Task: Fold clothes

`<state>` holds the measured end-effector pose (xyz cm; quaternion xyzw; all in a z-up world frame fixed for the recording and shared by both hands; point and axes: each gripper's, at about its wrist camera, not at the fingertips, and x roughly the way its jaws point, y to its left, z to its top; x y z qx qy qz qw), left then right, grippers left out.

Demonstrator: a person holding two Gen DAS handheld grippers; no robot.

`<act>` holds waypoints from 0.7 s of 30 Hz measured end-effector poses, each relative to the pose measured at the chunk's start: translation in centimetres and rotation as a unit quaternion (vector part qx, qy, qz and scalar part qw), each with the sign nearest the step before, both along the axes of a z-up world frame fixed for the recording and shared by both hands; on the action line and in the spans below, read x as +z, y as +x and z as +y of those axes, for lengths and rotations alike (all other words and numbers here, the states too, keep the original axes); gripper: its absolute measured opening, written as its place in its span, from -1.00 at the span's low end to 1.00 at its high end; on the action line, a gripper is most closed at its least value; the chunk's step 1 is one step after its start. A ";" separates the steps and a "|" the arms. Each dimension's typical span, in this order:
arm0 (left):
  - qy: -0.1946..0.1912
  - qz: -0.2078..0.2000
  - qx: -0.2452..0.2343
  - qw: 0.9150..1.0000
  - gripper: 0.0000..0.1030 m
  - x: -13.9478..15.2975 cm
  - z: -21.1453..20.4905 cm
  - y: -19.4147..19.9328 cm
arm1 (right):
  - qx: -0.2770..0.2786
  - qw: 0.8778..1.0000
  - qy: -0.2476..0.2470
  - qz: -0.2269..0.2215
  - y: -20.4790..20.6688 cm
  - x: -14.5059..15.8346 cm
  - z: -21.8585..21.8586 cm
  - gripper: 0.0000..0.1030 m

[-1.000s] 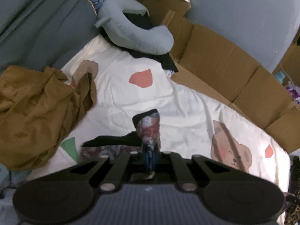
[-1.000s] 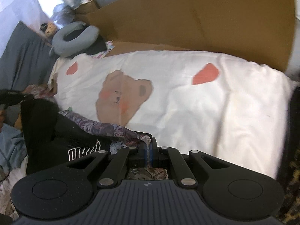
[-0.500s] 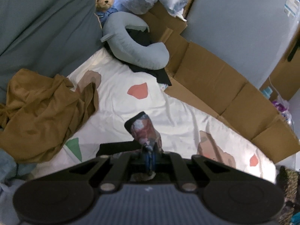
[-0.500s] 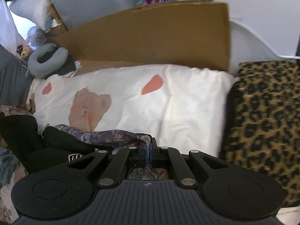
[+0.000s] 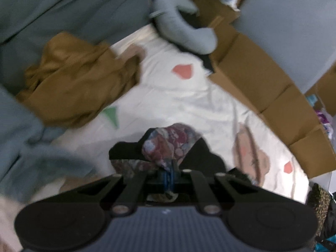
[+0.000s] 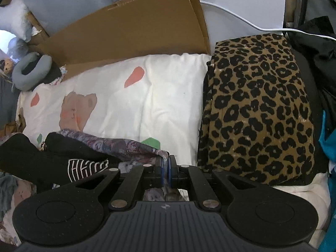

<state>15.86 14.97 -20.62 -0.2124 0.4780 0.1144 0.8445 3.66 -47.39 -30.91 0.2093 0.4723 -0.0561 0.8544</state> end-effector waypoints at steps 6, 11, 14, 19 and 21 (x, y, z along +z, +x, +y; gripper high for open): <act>0.003 0.022 0.027 0.999 -0.95 0.0 1.2 -2.6 | -0.003 1.000 0.010 -0.014 0.4 0.3 -0.4 -0.92; 0.005 0.048 0.041 0.998 -0.95 0.0 1.9 -4.4 | 0.017 0.999 0.020 -0.020 1.9 0.0 0.8 -0.92; 0.004 0.072 0.056 0.996 -0.95 -0.3 2.7 -6.0 | 0.031 0.999 0.024 -0.023 2.8 -0.3 1.6 -0.92; -0.003 0.098 0.101 0.990 -0.95 -0.9 4.2 -8.6 | 0.052 0.998 0.031 -0.028 4.8 -0.7 3.2 -0.92; -0.010 0.107 0.116 0.987 -0.95 -1.3 4.6 -9.5 | 0.065 0.997 0.034 -0.032 5.7 -0.8 4.0 -0.92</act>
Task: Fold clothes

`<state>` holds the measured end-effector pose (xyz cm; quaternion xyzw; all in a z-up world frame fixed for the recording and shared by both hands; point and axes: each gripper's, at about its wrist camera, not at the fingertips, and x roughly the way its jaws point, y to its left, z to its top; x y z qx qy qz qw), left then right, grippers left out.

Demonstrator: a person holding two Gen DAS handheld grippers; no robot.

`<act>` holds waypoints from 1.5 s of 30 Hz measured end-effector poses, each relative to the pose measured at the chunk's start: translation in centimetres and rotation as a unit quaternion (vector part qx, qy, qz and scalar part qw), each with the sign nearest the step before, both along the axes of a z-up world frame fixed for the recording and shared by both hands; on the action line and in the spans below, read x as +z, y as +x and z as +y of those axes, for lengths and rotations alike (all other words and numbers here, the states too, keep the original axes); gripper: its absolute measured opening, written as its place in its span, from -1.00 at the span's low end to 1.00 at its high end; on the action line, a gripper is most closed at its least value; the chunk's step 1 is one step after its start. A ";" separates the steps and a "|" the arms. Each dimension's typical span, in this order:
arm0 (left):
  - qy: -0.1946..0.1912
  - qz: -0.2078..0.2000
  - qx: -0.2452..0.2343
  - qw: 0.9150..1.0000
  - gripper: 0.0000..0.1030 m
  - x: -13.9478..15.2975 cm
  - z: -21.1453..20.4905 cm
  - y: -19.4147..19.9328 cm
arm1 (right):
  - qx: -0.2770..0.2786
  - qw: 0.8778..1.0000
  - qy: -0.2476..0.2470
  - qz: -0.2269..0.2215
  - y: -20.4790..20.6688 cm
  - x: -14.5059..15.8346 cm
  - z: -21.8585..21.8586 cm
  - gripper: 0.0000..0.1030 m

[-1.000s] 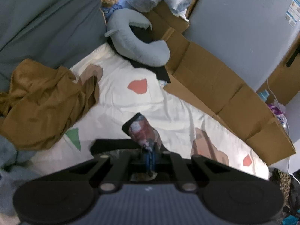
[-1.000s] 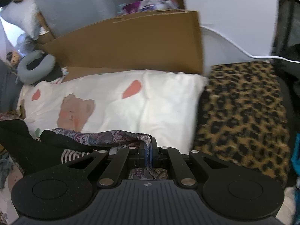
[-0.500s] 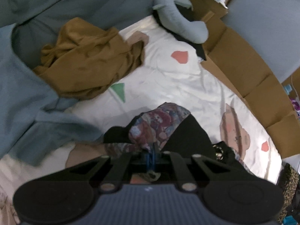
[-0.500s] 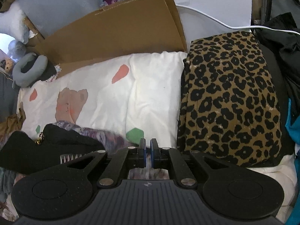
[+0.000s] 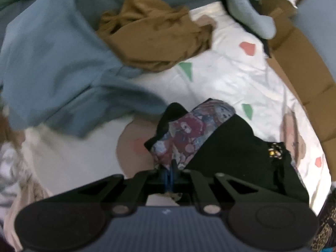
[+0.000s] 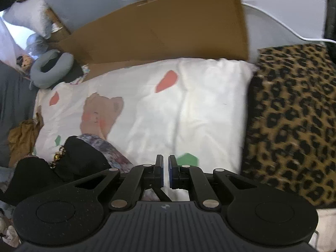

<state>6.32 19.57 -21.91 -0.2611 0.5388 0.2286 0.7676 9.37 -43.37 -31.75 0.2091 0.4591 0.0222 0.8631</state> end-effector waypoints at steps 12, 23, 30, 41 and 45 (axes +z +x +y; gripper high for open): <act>0.024 0.007 0.042 0.999 -0.70 0.3 2.1 -0.5 | 0.079 0.997 0.000 -0.002 3.6 -1.0 5.5 -0.92; 0.003 -0.020 -0.012 1.000 -0.70 -1.6 1.3 4.8 | 0.117 0.993 -0.016 -0.011 6.4 -1.5 7.2 -0.90; -0.002 -0.027 -0.041 0.999 -0.65 -2.8 1.3 8.2 | 0.131 0.991 -0.019 -0.019 8.3 -1.8 8.2 -0.90; 0.002 -0.034 -0.056 0.998 -0.43 -5.5 2.0 12.7 | 0.160 0.987 -0.021 -0.017 13.0 -3.9 11.1 -0.90; -0.004 -0.037 -0.066 0.997 -0.42 -6.2 1.5 14.5 | 0.193 0.980 -0.028 -0.022 14.9 -4.4 13.4 -0.90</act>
